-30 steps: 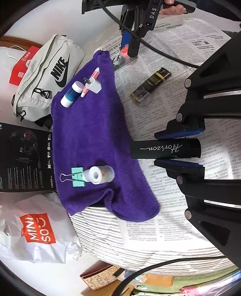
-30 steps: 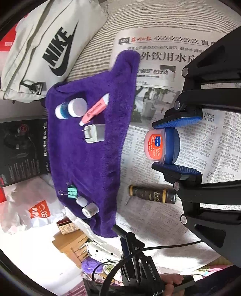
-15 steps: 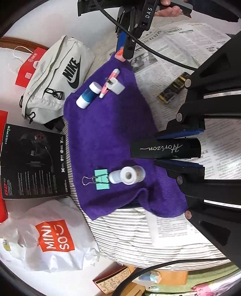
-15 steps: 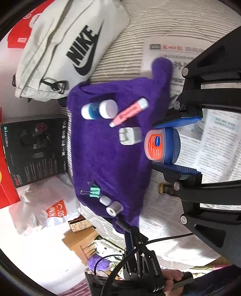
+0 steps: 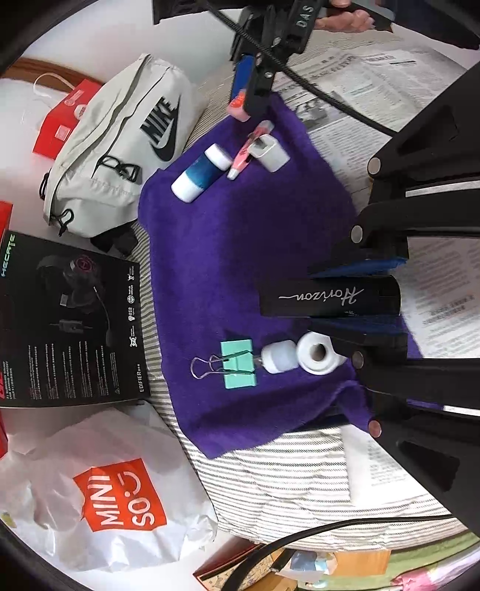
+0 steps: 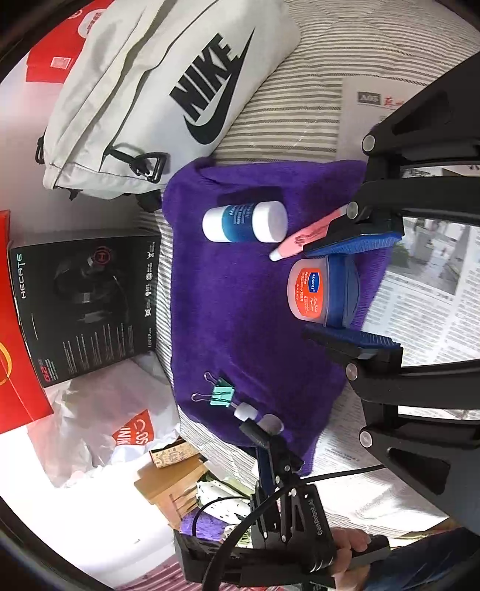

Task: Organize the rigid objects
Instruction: 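Carry the Horizon case onto the towel and open the left tool while the right tool holds the tin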

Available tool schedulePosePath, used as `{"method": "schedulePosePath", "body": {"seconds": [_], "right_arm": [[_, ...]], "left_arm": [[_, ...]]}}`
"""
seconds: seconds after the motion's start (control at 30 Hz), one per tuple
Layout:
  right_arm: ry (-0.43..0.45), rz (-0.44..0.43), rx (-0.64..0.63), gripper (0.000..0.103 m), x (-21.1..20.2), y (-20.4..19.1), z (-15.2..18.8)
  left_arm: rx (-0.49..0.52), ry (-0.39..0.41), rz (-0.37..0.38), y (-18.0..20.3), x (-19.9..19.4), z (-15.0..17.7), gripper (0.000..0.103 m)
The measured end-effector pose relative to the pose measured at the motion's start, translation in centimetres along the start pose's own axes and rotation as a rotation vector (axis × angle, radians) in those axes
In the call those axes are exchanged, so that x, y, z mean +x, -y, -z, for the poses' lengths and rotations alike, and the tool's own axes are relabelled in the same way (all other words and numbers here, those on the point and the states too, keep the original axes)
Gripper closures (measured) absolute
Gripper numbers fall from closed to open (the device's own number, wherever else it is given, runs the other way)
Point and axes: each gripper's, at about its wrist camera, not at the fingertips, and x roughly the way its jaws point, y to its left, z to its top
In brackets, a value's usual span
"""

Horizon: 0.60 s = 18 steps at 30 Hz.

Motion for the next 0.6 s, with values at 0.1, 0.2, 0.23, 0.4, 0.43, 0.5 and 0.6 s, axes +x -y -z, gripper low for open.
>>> {"method": "schedulePosePath", "body": {"seconds": [0.1, 0.2, 0.23, 0.4, 0.43, 0.5, 0.6], "right_arm": [[0.003, 0.000, 0.000, 0.067, 0.2, 0.1, -0.3], [0.003, 0.001, 0.000, 0.067, 0.4, 0.2, -0.5], [0.003, 0.002, 0.001, 0.067, 0.5, 0.2, -0.5], [-0.002, 0.008, 0.003, 0.067, 0.9, 0.8, -0.8], [-0.003, 0.008, 0.005, 0.067, 1.0, 0.9, -0.9], [-0.005, 0.010, 0.006, 0.067, 1.2, 1.1, -0.9], [-0.004, 0.008, 0.009, 0.067, 1.4, 1.3, -1.0]], "left_arm": [[0.010, -0.013, -0.010, 0.3, 1.1, -0.6, 0.082], [0.012, -0.024, -0.004, 0.5, 2.1, -1.0, 0.082], [0.012, -0.029, -0.006, 0.5, 2.4, -1.1, 0.082], [0.017, -0.056, -0.013, 0.7, 4.0, -1.2, 0.082], [0.015, -0.060, -0.014, 0.7, 4.2, -1.2, 0.082], [0.018, -0.074, -0.038, 0.6, 4.7, -1.2, 0.082], [0.029, -0.088, -0.065, 0.5, 5.0, -0.9, 0.082]]}}
